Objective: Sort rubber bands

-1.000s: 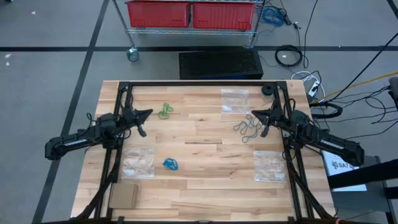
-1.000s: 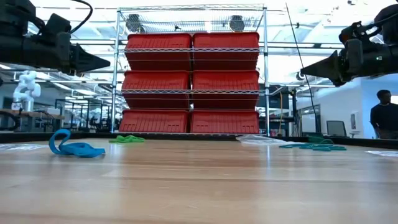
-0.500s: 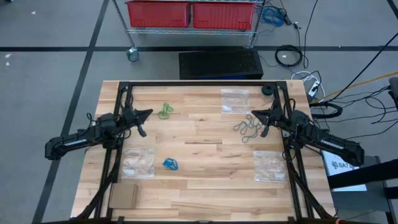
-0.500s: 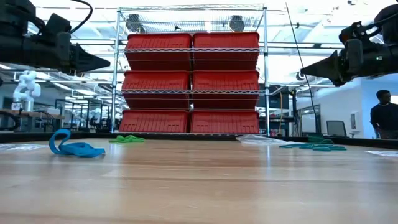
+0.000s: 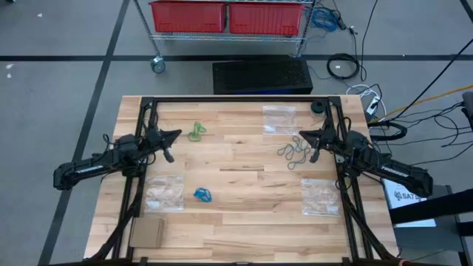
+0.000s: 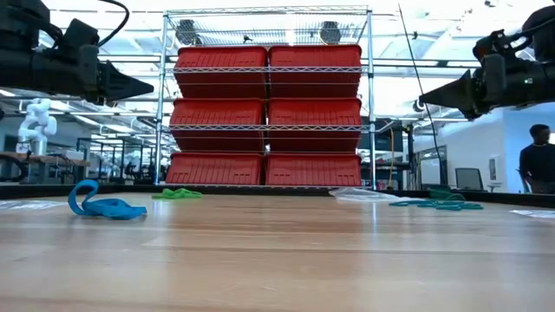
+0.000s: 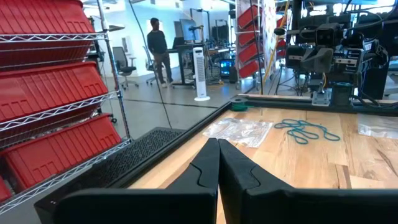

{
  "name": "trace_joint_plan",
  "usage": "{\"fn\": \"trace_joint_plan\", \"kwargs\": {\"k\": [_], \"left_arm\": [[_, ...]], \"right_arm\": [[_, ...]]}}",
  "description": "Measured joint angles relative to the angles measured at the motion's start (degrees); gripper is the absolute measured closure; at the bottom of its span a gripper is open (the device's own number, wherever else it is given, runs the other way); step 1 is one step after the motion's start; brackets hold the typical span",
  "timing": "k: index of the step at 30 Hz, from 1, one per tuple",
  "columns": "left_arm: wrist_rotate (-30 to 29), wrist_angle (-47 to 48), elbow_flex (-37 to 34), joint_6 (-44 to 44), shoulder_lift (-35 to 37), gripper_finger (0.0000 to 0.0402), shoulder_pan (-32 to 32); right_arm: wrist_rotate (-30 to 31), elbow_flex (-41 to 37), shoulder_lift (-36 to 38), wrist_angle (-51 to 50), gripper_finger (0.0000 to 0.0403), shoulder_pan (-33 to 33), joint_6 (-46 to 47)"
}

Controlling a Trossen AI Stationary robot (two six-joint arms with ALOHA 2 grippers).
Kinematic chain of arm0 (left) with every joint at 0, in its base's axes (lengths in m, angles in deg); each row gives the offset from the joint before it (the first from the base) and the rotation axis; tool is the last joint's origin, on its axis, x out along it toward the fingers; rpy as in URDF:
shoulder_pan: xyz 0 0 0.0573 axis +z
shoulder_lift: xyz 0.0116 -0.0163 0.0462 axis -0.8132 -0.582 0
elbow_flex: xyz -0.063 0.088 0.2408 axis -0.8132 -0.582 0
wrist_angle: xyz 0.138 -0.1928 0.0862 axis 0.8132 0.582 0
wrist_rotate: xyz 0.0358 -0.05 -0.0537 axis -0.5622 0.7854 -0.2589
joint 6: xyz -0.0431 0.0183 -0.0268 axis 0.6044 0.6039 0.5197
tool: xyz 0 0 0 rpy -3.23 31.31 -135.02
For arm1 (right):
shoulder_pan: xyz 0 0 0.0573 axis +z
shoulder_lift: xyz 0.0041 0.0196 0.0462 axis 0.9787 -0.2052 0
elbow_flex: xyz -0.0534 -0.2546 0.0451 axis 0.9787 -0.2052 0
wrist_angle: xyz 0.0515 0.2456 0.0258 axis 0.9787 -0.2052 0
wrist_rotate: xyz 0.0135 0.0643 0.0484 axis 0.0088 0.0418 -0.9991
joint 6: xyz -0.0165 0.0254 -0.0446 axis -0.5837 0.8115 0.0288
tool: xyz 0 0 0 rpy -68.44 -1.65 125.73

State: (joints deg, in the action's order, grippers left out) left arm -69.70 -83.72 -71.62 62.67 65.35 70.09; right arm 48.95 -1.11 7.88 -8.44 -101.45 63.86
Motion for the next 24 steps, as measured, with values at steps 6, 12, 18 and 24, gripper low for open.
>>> {"fn": "trace_joint_plan", "kwargs": {"k": [6,12,18,24], "left_arm": [[0.00,0.02,0.00,0.00,-0.01,0.0398,0.00],[0.00,0.00,0.01,0.01,0.00,0.0398,-0.01],[0.00,0.00,0.00,0.00,0.00,0.0398,0.00],[0.00,0.00,0.00,0.02,-0.01,0.0398,-0.01]], "right_arm": [[-0.03,0.00,0.00,2.45,0.0403,0.32,2.48],[-4.48,0.00,-0.04,9.94,0.0403,0.62,10.95],[-1.70,0.00,-2.23,10.34,0.0403,0.50,14.85],[-0.69,0.95,-12.09,8.41,0.0379,1.78,11.54]]}}
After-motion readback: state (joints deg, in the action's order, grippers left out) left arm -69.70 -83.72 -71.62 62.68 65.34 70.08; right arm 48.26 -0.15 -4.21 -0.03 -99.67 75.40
